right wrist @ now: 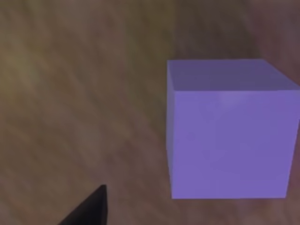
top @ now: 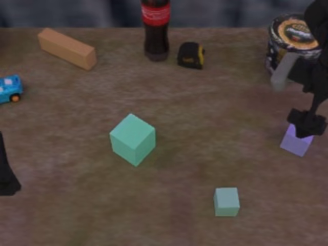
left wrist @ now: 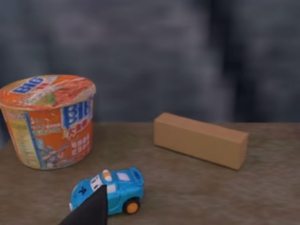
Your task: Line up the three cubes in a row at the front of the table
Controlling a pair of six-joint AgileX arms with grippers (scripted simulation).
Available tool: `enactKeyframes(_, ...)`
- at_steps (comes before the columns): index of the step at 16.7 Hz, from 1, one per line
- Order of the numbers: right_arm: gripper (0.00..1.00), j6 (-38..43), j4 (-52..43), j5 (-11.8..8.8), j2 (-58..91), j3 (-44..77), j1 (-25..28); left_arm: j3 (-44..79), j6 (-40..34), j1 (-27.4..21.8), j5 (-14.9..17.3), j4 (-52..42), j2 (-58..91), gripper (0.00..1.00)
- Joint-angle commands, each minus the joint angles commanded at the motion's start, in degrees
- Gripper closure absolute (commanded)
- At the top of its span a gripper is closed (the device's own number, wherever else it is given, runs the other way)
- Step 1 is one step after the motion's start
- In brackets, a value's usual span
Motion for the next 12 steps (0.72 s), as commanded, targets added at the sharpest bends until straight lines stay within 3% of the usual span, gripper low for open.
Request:
enactKeyframes(7, 0.0, -0.63, -0.45, 0.01, 1.6, 1.11, -0.19, -1.08, -0.42, 0.64, 0.08, 1.11, -1.61, 0.0)
enactKeyframes(12, 0.0, -0.51, 8.91, 0.04, 5.6, -3.82, 0.04, -1.08, -0.42, 0.64, 0.08, 1.11, -1.61, 0.0)
